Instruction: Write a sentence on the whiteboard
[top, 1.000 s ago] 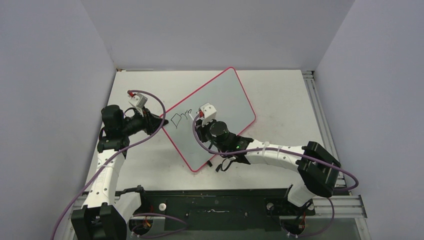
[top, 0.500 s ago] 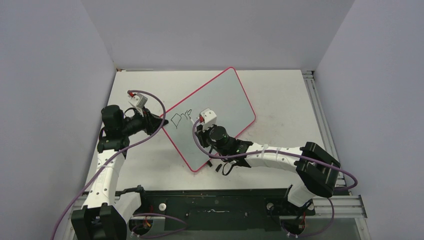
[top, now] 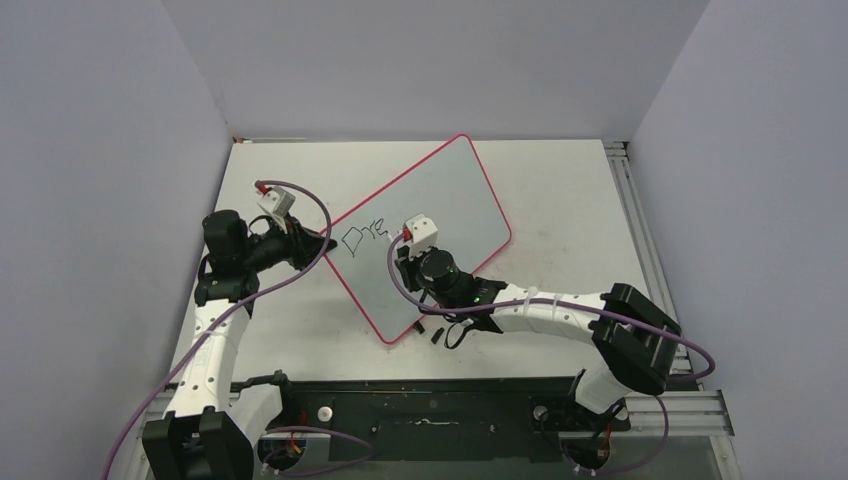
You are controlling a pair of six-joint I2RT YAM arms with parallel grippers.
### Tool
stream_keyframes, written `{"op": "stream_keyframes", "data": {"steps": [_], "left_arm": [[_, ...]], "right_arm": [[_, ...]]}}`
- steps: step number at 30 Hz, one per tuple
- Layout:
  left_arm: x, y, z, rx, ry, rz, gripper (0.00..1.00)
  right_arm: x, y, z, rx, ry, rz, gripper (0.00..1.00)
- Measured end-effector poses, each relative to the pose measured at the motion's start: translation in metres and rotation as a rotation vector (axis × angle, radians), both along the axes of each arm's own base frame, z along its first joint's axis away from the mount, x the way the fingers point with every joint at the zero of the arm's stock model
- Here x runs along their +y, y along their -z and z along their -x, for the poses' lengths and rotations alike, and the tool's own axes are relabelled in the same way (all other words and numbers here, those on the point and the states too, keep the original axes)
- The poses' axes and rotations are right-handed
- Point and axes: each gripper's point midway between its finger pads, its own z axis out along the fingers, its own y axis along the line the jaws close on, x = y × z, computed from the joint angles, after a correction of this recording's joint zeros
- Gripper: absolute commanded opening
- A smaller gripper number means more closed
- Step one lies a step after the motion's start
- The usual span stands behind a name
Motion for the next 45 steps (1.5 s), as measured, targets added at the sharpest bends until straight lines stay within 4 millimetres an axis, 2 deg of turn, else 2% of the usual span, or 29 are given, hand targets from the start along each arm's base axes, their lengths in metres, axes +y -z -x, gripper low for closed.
{"op": "stream_keyframes", "data": {"steps": [5, 16, 18, 24, 27, 36, 45], "left_arm": [[0.0, 0.0, 0.0, 0.0, 0.0, 0.0, 0.0], [0.0, 0.0, 0.001, 0.0, 0.001, 0.0, 0.0], [0.0, -0.001, 0.001, -0.001, 0.001, -0.001, 0.0], [-0.001, -0.001, 0.002, -0.005, 0.003, -0.004, 0.0], [-0.001, -0.001, 0.002, -0.006, 0.001, -0.008, 0.0], [-0.001, -0.002, 0.003, -0.014, 0.0, -0.016, 0.0], [-0.001, -0.002, 0.004, -0.011, -0.003, -0.02, 0.0]], "right_arm": [[-0.004, 0.001, -0.004, 0.003, 0.014, 0.004, 0.05], [-0.006, -0.003, -0.001, 0.012, 0.001, 0.008, 0.05], [-0.008, -0.011, 0.003, 0.012, -0.011, -0.001, 0.05], [-0.013, -0.053, 0.015, -0.018, -0.057, -0.076, 0.05], [-0.015, -0.063, 0.017, -0.015, -0.078, -0.089, 0.05], [-0.031, -0.052, 0.003, 0.051, -0.118, -0.023, 0.05], [-0.03, -0.038, -0.008, 0.081, -0.144, 0.038, 0.05]]}}
